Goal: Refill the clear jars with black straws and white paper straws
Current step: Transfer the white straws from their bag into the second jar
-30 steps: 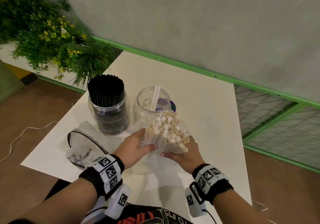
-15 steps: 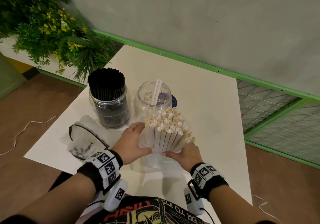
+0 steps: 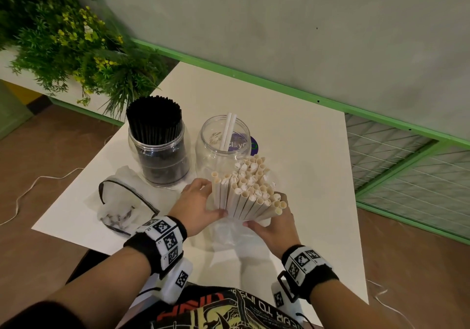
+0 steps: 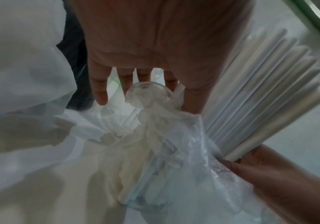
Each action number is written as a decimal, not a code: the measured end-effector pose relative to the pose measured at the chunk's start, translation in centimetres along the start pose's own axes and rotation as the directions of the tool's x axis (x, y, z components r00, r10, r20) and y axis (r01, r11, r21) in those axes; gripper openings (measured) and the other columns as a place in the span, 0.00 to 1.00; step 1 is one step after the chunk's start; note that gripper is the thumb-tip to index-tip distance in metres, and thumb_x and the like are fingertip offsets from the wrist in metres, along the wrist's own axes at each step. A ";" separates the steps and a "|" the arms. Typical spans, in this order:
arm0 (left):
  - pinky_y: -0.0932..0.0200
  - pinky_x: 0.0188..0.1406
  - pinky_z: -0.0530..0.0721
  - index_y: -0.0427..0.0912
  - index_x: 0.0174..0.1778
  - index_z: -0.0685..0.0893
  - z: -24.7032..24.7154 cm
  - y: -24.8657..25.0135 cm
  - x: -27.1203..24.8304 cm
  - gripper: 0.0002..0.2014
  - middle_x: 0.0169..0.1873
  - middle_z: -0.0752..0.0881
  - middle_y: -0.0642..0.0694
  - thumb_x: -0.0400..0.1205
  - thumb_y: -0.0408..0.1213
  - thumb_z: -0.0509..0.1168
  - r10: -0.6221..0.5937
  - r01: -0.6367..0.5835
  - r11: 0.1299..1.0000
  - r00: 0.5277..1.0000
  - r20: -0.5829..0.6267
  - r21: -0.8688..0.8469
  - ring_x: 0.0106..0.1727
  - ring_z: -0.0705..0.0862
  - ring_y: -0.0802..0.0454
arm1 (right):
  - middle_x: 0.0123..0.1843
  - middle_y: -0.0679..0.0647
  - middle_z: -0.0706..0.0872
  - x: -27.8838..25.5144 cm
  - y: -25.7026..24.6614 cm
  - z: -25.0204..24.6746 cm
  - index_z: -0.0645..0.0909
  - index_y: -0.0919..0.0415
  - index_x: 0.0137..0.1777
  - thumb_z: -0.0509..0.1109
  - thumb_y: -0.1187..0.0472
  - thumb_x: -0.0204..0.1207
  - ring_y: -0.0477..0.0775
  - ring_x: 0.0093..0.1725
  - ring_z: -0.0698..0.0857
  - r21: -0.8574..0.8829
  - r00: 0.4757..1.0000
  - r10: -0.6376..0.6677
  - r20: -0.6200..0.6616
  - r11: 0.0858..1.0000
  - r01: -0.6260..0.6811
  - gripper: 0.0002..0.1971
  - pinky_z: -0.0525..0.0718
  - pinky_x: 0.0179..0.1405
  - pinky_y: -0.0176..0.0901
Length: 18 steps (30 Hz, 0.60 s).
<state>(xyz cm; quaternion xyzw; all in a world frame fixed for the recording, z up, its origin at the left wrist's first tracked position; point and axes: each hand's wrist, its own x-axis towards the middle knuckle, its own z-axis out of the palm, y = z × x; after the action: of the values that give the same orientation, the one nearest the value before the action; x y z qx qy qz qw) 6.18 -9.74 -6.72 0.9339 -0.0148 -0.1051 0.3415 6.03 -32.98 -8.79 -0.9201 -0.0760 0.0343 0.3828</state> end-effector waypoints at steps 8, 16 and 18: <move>0.48 0.68 0.75 0.53 0.73 0.72 -0.3 0.9 -0.3 0.41 0.73 0.73 0.51 0.68 0.73 0.64 -0.131 0.093 0.940 0.987 0.095 0.327 0.73 0.72 0.47 | 0.65 0.41 0.79 0.3 0.3 0.3 0.74 0.40 0.70 0.67 0.23 0.51 0.49 0.67 0.76 -0.259 0.986 0.140 0.095 0.959 -0.111 0.44 0.70 0.68 0.47; 0.53 0.72 0.69 0.52 0.74 0.66 0.5 0.1 -0.4 0.48 0.71 0.71 0.52 0.61 0.67 0.75 -0.093 0.082 0.991 0.990 0.104 0.109 0.72 0.70 0.50 | 0.59 0.37 0.82 0.6 1.4 1.5 0.78 0.38 0.63 0.72 0.24 0.46 0.47 0.63 0.79 -0.152 0.965 0.232 0.126 0.965 -0.212 0.41 0.79 0.64 0.53; 0.62 0.72 0.60 0.50 0.78 0.59 0.3 0.4 -0.6 0.54 0.72 0.63 0.55 0.61 0.62 0.79 -0.010 0.012 0.999 0.998 0.060 -0.033 0.74 0.64 0.56 | 0.56 0.36 0.84 0.8 1.4 1.3 0.80 0.39 0.60 0.72 0.24 0.47 0.47 0.60 0.82 -0.130 0.971 0.209 0.115 0.972 -0.194 0.39 0.81 0.61 0.53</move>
<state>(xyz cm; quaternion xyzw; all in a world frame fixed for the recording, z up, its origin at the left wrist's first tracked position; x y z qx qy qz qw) 5.59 -10.19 -6.57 0.9246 -0.0179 -0.1352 0.3557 6.84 -32.91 -10.75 -0.9399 -0.0084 0.1273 0.3167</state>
